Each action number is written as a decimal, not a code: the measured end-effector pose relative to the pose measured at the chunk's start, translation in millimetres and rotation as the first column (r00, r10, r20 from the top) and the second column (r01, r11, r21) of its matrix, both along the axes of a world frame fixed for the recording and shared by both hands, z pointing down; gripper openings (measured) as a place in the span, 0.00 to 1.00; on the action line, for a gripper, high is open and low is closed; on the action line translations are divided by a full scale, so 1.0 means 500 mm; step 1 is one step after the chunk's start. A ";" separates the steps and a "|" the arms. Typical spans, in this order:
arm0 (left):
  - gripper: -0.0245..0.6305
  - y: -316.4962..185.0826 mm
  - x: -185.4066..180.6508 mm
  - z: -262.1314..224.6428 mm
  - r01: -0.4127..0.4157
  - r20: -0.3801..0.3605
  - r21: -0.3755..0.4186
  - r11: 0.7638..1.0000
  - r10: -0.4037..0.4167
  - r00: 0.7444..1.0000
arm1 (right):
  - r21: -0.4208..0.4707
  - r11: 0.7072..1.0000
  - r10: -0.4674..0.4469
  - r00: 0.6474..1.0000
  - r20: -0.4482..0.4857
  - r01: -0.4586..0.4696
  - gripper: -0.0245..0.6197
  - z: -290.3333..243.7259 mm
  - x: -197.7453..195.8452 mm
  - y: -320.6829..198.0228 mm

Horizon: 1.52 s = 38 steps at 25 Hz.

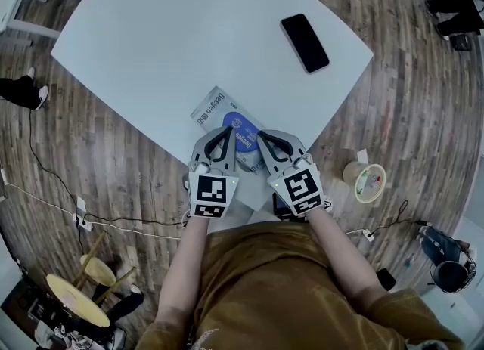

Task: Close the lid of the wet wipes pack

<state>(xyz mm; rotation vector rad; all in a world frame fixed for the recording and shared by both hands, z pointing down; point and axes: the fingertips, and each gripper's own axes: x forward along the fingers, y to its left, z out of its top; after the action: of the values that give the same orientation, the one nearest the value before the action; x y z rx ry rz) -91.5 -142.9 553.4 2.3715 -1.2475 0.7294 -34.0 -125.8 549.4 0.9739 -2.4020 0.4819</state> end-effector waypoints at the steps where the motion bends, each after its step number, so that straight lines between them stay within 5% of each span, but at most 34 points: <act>1: 0.05 0.001 0.000 0.001 -0.002 0.000 -0.002 1.000 0.002 1.000 | -0.001 1.000 0.000 1.000 -0.006 0.000 0.05 0.003 0.000 -0.001; 21: 0.05 0.004 0.005 0.028 -0.036 -0.006 -0.033 0.999 0.036 0.999 | -0.077 0.990 -0.132 0.961 -0.244 0.117 0.05 0.064 -0.003 0.004; 38: 0.05 0.003 0.006 0.020 -0.030 -0.018 -0.030 0.999 0.030 0.999 | -0.128 0.988 -0.105 0.982 -0.160 0.085 0.05 0.058 -0.003 -0.001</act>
<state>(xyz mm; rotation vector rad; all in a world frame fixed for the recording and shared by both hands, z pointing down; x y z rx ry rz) -88.2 -141.6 563.6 2.3720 -1.1885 0.7300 -35.4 -126.2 578.4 0.8093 -2.2313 0.4847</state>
